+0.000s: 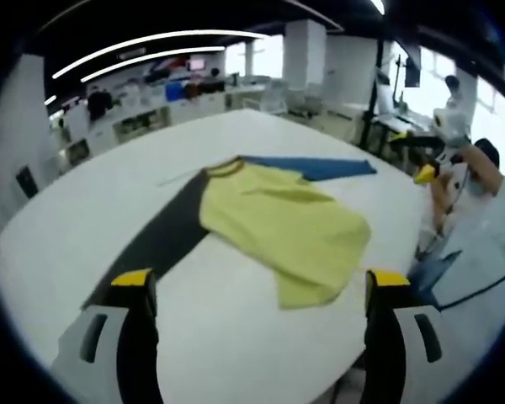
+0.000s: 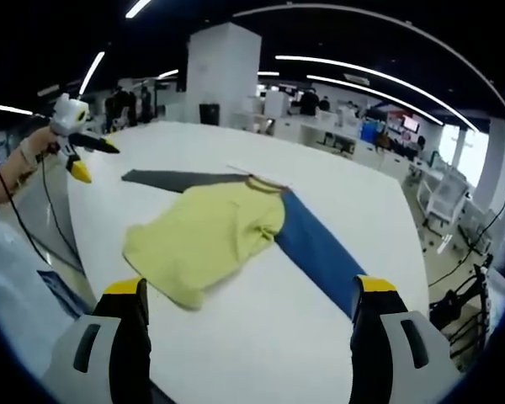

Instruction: Fold the garment on the visible template until the final outline fits inside the template.

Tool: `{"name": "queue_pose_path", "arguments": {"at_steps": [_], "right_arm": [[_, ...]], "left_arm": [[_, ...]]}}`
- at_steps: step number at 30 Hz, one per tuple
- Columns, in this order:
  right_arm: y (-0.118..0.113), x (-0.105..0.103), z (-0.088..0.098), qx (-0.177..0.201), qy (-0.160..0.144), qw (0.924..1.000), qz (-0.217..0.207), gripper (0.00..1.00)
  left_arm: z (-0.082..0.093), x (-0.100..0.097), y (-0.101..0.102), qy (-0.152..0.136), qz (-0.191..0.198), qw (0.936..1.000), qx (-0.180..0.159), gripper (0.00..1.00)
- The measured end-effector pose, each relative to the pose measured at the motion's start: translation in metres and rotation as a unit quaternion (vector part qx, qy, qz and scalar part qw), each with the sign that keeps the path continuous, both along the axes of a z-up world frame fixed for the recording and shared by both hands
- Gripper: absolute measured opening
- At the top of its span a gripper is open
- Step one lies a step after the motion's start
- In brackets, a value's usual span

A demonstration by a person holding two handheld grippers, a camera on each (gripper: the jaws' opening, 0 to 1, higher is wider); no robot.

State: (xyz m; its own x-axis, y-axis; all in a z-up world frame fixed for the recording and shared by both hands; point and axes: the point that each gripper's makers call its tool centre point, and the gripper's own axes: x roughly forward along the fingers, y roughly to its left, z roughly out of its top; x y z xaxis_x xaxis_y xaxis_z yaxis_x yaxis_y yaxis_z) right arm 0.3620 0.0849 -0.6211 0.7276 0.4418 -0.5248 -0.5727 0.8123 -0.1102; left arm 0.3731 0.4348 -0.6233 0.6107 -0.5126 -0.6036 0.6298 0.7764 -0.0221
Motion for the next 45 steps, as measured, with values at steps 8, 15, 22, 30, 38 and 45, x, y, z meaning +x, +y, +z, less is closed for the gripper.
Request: {"name": "queue_pose_path", "arguments": {"at_steps": [8, 15, 22, 30, 38, 45], "right_arm": [[0.003, 0.000, -0.003, 0.001, 0.004, 1.0000, 0.002, 1.00], [0.005, 0.000, -0.004, 0.000, 0.007, 1.0000, 0.004, 1.00], [0.009, 0.001, -0.003, 0.001, 0.007, 0.9999, 0.010, 1.00], [0.007, 0.002, -0.002, 0.000, 0.005, 1.0000, 0.008, 1.00], [0.006, 0.002, -0.003, 0.000, 0.007, 1.0000, 0.005, 1.00], [0.005, 0.003, -0.003, 0.001, 0.005, 1.0000, 0.002, 1.00]], "left_arm": [[-0.008, -0.003, -0.005, 0.015, 0.001, 0.9998, -0.010, 0.96], [-0.013, -0.005, -0.008, 0.022, 0.002, 0.9996, -0.015, 0.96], [-0.018, -0.005, -0.011, 0.030, -0.002, 0.9994, -0.015, 0.97], [-0.022, -0.005, -0.013, 0.038, -0.001, 0.9991, -0.016, 0.99], [-0.027, -0.006, -0.014, 0.042, -0.002, 0.9990, -0.016, 0.98], [-0.037, -0.010, -0.020, 0.056, -0.007, 0.9981, -0.026, 0.94]]}}
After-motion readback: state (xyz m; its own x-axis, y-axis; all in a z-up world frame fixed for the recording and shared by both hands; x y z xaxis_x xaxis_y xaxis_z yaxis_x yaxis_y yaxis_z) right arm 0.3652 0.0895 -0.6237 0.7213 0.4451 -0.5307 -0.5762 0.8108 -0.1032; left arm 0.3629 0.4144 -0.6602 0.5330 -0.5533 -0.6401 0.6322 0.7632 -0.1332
